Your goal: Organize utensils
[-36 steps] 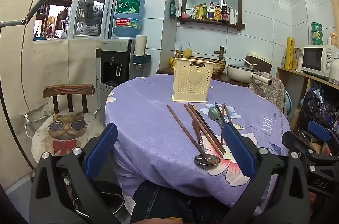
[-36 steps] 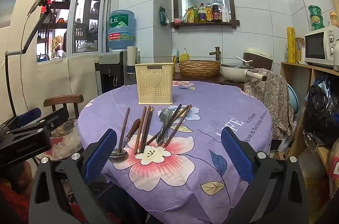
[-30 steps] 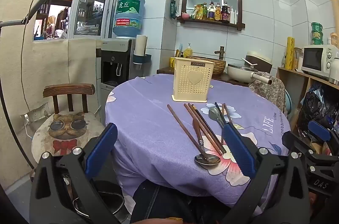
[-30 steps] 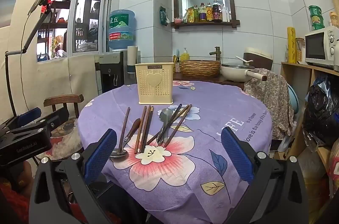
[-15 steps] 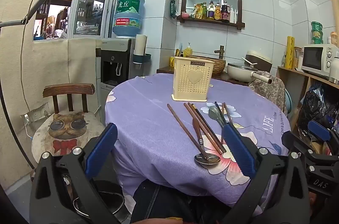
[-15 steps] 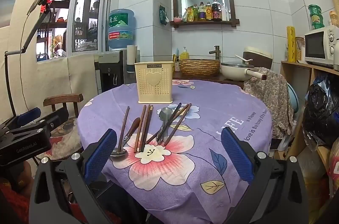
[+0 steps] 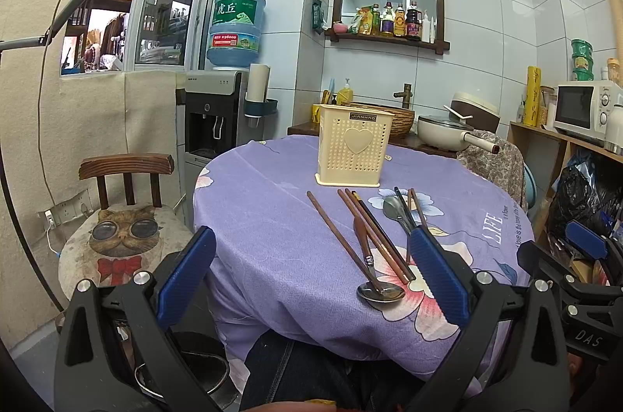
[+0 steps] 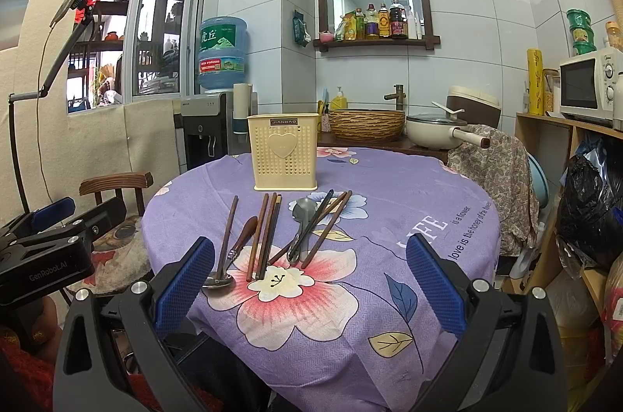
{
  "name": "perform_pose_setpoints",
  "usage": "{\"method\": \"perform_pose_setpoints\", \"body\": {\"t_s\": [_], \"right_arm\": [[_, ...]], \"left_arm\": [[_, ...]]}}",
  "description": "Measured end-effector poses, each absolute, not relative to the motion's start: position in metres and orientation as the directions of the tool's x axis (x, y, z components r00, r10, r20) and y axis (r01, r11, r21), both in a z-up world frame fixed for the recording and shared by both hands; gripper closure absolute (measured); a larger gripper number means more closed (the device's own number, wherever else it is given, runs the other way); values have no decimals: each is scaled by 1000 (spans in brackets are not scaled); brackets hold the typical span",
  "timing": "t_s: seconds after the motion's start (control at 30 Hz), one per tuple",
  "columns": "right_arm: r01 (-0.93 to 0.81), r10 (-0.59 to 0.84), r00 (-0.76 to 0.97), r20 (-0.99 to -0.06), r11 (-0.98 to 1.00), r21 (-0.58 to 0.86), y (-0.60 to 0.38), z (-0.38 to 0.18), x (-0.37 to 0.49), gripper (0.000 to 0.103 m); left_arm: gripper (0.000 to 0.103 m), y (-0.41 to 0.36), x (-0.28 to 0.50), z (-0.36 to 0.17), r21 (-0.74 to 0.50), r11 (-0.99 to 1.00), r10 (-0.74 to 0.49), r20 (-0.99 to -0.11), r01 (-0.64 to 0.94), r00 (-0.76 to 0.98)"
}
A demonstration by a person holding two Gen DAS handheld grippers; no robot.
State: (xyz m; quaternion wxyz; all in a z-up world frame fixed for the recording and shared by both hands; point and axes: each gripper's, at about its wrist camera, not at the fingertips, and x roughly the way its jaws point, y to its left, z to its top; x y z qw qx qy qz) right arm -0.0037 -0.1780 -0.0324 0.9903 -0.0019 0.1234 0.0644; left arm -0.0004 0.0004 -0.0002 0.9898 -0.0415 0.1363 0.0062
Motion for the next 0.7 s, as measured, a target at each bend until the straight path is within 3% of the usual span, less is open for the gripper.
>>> {"method": "perform_pose_setpoints", "body": {"t_s": [0.7], "right_arm": [[-128,127,961,-245,992,10,-178,-33,-3,6]], "left_arm": [[5,0,0,-1,-80,997,3,-271,-25,963]]}}
